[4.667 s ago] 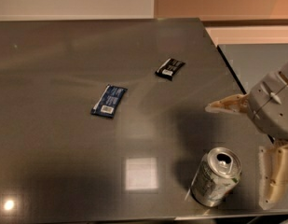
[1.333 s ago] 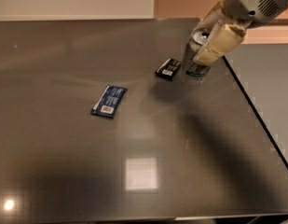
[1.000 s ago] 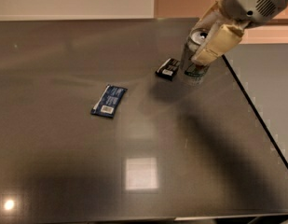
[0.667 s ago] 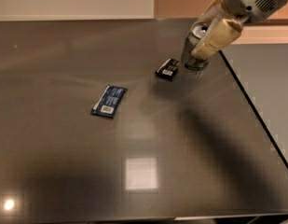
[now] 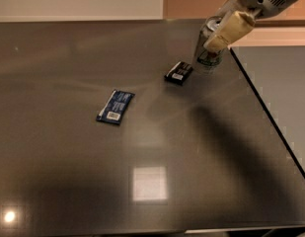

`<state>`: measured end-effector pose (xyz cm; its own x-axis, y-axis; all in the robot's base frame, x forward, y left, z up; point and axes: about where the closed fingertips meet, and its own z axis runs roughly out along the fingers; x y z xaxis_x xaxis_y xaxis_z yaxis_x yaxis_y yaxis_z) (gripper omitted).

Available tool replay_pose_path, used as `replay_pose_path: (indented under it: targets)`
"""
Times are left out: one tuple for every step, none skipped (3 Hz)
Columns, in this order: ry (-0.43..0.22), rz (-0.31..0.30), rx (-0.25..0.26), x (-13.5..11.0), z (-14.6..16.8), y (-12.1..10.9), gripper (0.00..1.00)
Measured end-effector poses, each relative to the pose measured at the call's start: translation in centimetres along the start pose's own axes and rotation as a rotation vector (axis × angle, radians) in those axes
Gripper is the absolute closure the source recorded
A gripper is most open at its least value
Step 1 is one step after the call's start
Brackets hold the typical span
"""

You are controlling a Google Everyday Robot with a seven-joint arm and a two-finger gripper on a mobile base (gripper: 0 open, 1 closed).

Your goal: Move 7up can near rxbar chocolate

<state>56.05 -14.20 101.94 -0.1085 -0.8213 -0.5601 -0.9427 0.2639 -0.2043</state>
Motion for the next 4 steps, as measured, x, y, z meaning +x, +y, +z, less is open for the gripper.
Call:
replay_pose_path:
  targets:
    - [0.007, 0.056, -0.01, 1.2, 1.2, -1.6, 1.0]
    - [0.016, 0.096, -0.021, 2.1, 2.5, -3.2, 1.0]
    - [0.029, 0.116, -0.032, 2.7, 4.0, -4.7, 1.0]
    - [0.041, 0.132, -0.041, 3.2, 5.2, -5.9, 1.0]
